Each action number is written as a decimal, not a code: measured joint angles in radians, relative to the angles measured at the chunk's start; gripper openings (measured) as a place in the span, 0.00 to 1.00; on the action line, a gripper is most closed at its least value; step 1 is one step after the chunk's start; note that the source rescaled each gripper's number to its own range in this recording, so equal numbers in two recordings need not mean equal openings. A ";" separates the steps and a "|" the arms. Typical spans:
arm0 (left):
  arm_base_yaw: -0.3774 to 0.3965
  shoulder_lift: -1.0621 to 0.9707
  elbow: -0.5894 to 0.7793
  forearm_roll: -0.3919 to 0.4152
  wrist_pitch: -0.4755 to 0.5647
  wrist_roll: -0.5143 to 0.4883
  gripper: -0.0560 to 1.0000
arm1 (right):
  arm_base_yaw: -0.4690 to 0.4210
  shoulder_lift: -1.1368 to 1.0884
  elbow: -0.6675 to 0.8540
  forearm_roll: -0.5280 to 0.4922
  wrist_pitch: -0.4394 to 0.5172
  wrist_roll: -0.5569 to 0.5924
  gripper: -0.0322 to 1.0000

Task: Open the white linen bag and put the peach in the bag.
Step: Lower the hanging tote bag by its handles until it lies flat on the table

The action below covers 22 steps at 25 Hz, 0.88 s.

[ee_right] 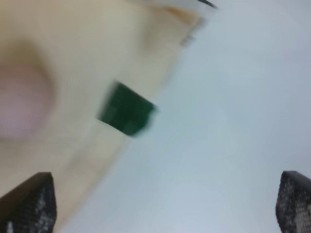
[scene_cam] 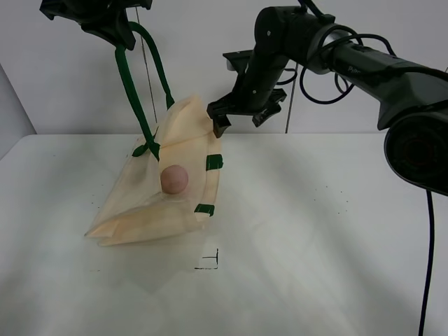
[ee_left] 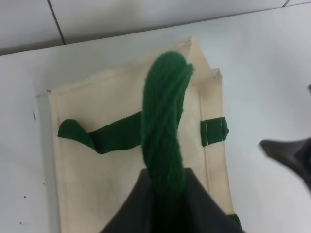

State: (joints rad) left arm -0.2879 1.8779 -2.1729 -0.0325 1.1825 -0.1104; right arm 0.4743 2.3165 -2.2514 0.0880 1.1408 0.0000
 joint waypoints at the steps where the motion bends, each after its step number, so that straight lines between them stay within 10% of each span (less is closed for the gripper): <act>1: 0.000 0.000 0.000 0.000 0.000 0.000 0.05 | -0.017 0.001 0.000 -0.007 0.013 0.000 1.00; 14: 0.000 0.000 0.000 0.000 0.000 0.000 0.05 | -0.398 0.001 0.000 -0.044 0.069 -0.006 1.00; 22: 0.000 0.000 0.000 0.000 0.000 0.000 0.05 | -0.422 -0.020 0.023 -0.025 0.071 -0.006 1.00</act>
State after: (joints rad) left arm -0.2879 1.8779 -2.1729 -0.0325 1.1825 -0.1104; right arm 0.0520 2.2961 -2.2284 0.0630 1.2118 -0.0065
